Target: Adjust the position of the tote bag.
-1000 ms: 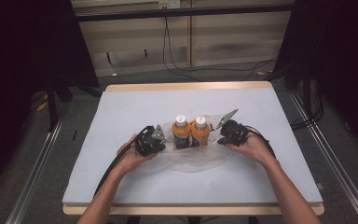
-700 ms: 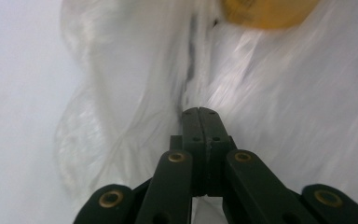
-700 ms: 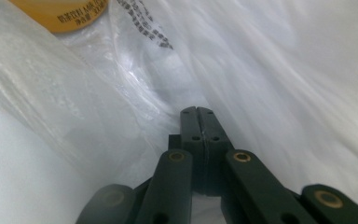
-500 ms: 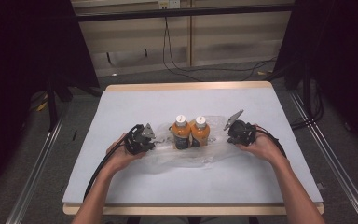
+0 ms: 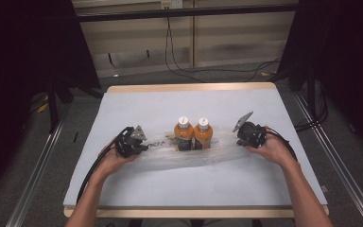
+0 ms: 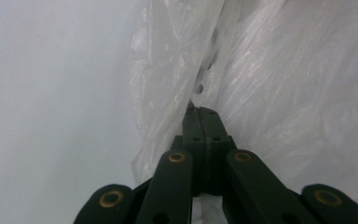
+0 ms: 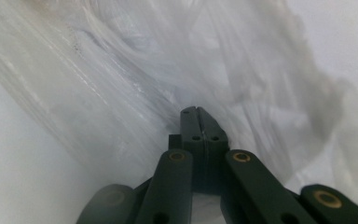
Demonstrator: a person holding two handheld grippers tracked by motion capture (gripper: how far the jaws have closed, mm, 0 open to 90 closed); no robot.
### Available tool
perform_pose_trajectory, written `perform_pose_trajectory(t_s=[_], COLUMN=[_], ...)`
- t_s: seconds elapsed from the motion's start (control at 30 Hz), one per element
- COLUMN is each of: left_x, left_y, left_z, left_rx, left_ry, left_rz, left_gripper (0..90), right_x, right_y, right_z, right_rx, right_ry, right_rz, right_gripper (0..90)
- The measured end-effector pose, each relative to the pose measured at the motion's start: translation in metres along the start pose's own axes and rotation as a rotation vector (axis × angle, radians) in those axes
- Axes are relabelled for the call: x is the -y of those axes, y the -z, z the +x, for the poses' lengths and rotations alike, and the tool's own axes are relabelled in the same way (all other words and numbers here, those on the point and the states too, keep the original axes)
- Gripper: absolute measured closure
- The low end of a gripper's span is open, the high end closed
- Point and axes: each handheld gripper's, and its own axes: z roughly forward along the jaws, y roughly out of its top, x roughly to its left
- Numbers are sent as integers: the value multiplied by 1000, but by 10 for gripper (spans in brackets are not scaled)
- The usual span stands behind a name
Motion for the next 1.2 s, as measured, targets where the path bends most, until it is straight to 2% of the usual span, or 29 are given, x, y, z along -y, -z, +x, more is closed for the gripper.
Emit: perform_pose_trajectory(t_s=[0.07,0.1,0.13,0.37,0.5,0.67,0.9,0.97,1.07,1.17,1.2], left_x=[-1,-2,-3,3,4,11,15,17,20,20,19], left_y=[0,1,1,3,4,8,11,13,16,20,22], left_z=[-2,-2,-1,4,3,5,7,7,9,11,11], left_rx=[-8,-11,-7,-4,-17,-16,-10,12,35,61,63], left_ry=[-10,-29,-27,-8,-5,19,42,70,112,127,125], left_rz=[12,31,33,23,39,24,28,16,-39,-82,-107], left_gripper=[900,900,900,900,900,900,900,900,900,900,900], right_x=[2,2,3,8,12,14,17,16,17,19,20], right_y=[0,1,1,3,4,6,8,8,8,9,10], right_z=[-1,0,-1,-3,-4,-2,0,1,2,1,1], right_rx=[0,-3,-3,-19,-28,-20,-19,-7,-1,-11,-26], right_ry=[7,-8,-6,-13,-37,-35,-48,-33,-37,-51,-70], right_rz=[-2,4,1,-4,-9,-2,-1,0,3,-40,-57], right_gripper=[900,900,900,900,900,900,900,900,900,900,900])
